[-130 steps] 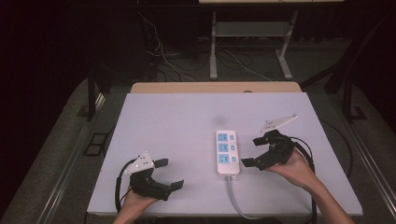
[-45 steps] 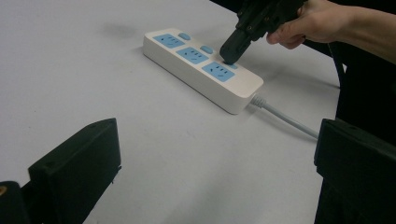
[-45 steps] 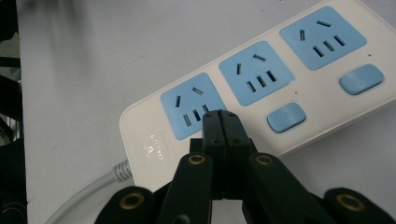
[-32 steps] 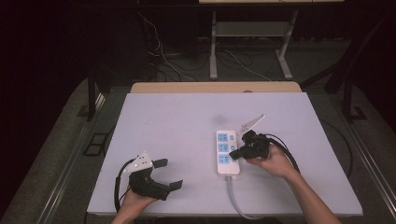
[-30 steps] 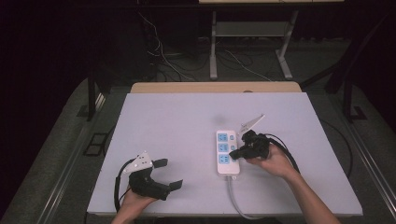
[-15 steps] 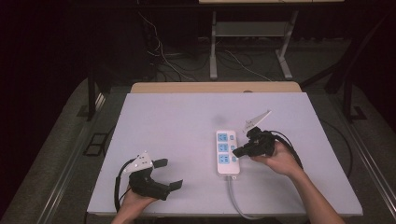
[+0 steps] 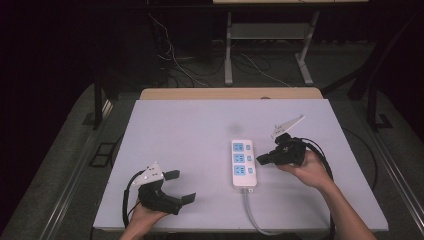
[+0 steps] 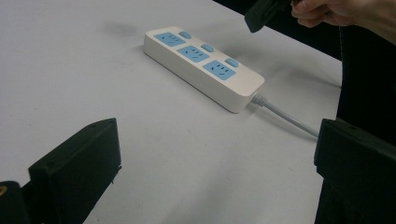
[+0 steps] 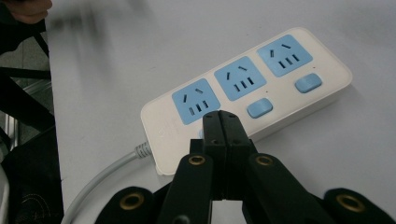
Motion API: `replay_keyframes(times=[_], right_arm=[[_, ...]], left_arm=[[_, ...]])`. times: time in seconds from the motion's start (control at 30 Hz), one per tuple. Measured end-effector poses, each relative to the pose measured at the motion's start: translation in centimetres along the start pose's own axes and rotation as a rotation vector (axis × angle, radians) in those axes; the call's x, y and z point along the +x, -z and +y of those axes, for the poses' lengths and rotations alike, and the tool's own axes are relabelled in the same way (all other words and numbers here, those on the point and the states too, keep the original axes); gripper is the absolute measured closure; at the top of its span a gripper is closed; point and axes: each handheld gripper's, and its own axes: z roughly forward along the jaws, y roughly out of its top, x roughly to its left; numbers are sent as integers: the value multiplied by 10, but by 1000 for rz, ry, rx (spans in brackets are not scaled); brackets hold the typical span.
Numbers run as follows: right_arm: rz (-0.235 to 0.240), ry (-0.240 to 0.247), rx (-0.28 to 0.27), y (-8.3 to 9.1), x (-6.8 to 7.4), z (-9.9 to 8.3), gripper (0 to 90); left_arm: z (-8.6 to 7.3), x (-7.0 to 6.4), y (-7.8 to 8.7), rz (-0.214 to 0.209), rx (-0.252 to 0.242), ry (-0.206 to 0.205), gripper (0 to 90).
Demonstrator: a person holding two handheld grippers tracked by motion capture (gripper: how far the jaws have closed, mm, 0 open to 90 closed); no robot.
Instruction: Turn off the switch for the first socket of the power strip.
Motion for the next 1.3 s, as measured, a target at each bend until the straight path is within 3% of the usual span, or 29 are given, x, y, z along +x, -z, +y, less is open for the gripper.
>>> replay_keyframes(times=[0.73, 0.87, 1.1, 1.13, 1.17, 1.3], right_arm=[[-57, -56, -73, 44, 1, -14, 893], [-80, -102, -115, 53, -1, -24, 744], [-125, -164, -177, 64, 0, -38, 564], [-138, -184, -196, 67, 0, -43, 490], [-138, -184, -196, 67, 0, -43, 490], [-173, -223, -218, 70, 3, -54, 318]], left_arm=[[0, 0, 1, 5, -6, 5, 0], [0, 0, 1, 5, -6, 6, 0], [0, 0, 1, 5, -8, 8, 0], [0, 0, 1, 6, -9, 8, 0], [0, 0, 1, 5, -9, 8, 0], [0, 0, 1, 5, -7, 7, 0]])
